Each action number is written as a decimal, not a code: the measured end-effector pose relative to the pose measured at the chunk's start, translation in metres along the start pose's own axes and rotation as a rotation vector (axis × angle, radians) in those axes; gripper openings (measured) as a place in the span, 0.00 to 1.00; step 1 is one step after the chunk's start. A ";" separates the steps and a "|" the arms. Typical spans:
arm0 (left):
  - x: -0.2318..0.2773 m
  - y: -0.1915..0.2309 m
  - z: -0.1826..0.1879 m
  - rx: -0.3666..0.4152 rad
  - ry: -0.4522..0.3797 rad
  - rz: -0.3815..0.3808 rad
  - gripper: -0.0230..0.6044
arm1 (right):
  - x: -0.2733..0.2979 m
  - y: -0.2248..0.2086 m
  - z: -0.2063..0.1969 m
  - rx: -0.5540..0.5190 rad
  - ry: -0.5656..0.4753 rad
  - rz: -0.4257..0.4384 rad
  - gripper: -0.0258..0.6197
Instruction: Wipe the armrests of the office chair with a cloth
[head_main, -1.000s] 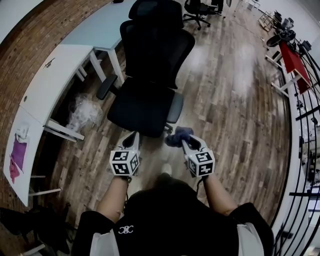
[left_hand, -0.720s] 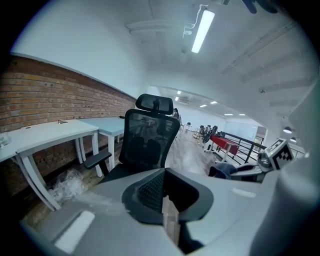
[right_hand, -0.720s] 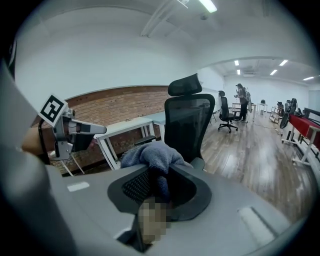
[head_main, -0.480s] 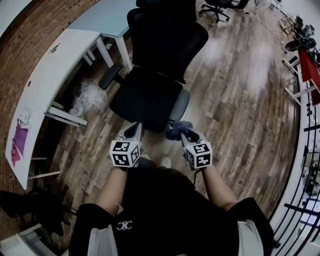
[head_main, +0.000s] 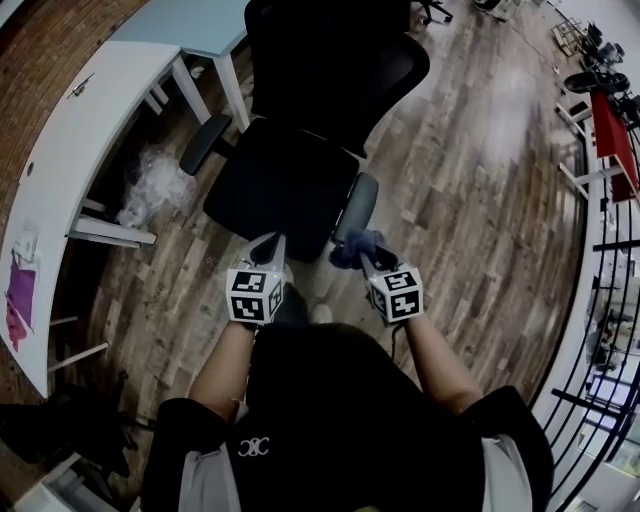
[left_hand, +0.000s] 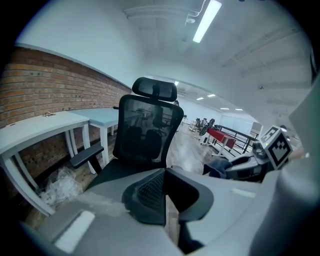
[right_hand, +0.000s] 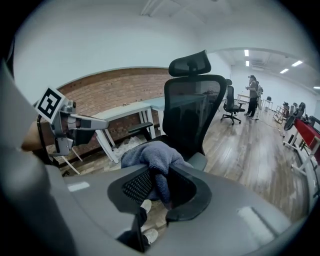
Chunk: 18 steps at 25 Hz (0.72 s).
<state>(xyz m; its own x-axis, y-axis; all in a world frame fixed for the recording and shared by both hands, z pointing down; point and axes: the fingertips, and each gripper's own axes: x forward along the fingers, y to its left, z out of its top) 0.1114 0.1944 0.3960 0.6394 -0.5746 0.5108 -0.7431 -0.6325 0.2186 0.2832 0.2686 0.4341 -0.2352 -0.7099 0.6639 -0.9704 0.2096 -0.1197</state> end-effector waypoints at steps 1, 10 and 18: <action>0.008 0.003 0.000 0.002 0.007 -0.015 0.05 | 0.005 0.000 0.001 -0.006 0.017 -0.004 0.18; 0.067 0.062 -0.010 -0.010 0.073 -0.102 0.05 | 0.085 0.024 -0.005 -0.197 0.254 0.004 0.18; 0.099 0.115 -0.038 -0.006 0.119 -0.154 0.05 | 0.151 0.029 -0.039 -0.376 0.470 -0.004 0.18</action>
<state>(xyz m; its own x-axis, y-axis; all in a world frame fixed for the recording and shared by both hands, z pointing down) 0.0819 0.0847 0.5036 0.7180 -0.4059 0.5655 -0.6397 -0.7050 0.3062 0.2212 0.1937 0.5596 -0.0988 -0.3559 0.9293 -0.8654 0.4918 0.0963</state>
